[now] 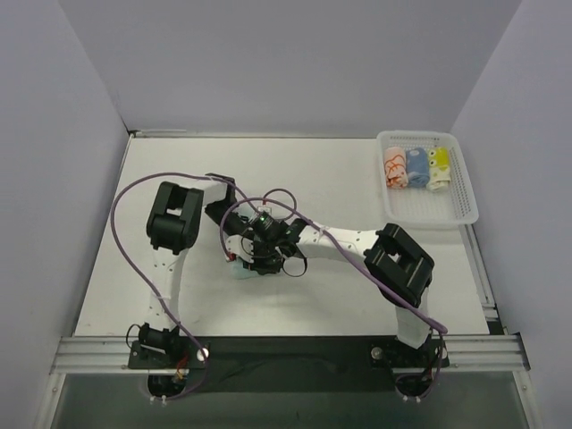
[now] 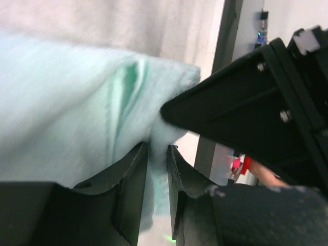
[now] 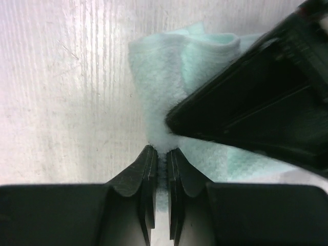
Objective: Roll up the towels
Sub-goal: Roll the towel
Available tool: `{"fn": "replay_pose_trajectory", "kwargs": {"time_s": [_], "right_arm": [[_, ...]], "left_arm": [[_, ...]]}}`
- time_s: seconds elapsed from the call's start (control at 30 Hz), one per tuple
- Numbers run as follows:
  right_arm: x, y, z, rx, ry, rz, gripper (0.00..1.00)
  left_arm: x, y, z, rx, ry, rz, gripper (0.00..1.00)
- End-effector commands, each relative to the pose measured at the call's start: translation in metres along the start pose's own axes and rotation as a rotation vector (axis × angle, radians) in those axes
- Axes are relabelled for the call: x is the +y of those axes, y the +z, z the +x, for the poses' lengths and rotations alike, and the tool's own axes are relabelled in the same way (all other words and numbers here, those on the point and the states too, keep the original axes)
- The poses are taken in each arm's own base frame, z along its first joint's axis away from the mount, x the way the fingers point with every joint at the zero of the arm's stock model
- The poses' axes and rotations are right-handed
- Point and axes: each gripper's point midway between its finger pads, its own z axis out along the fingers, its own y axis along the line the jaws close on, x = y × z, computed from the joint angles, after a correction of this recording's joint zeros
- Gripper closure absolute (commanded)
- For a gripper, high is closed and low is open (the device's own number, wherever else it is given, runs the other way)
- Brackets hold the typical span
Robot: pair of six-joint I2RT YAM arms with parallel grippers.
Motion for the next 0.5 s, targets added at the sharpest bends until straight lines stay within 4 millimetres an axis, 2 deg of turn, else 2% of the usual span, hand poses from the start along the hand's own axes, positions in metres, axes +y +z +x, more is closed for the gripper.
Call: {"fn": "replay_pose_trajectory", "kwargs": {"time_s": [0.0, 0.07, 0.1, 0.2, 0.33, 0.37, 0.4, 0.47], "right_arm": [[0.054, -0.009, 0.021, 0.104, 0.148, -0.249, 1.0], [0.059, -0.012, 0.02, 0.104, 0.175, -0.268, 1.0], [0.06, -0.014, 0.019, 0.1, 0.197, -0.279, 1.0], [0.061, -0.015, 0.019, 0.107, 0.237, -0.302, 1.0], [0.058, -0.015, 0.007, 0.081, 0.378, -0.377, 1.0], [0.056, -0.015, 0.006, 0.072, 0.41, -0.388, 1.0], [0.054, -0.015, 0.004, 0.062, 0.44, -0.403, 1.0], [0.049, -0.014, 0.003, 0.046, 0.505, -0.433, 1.0]], "left_arm": [[0.008, -0.043, 0.001, -0.051, 0.029, -0.121, 0.66], [0.009, -0.06, -0.004, -0.115, 0.023, -0.144, 0.65], [0.014, -0.079, -0.004, -0.171, 0.01, -0.168, 0.64], [0.019, -0.112, -0.011, -0.265, 0.0, -0.207, 0.63], [0.025, -0.174, -0.011, -0.476, -0.021, -0.273, 0.61], [0.023, -0.18, -0.009, -0.514, -0.043, -0.28, 0.6], [0.012, -0.194, -0.012, -0.565, -0.009, -0.309, 0.59], [0.01, -0.216, -0.006, -0.638, 0.003, -0.374, 0.58]]}}
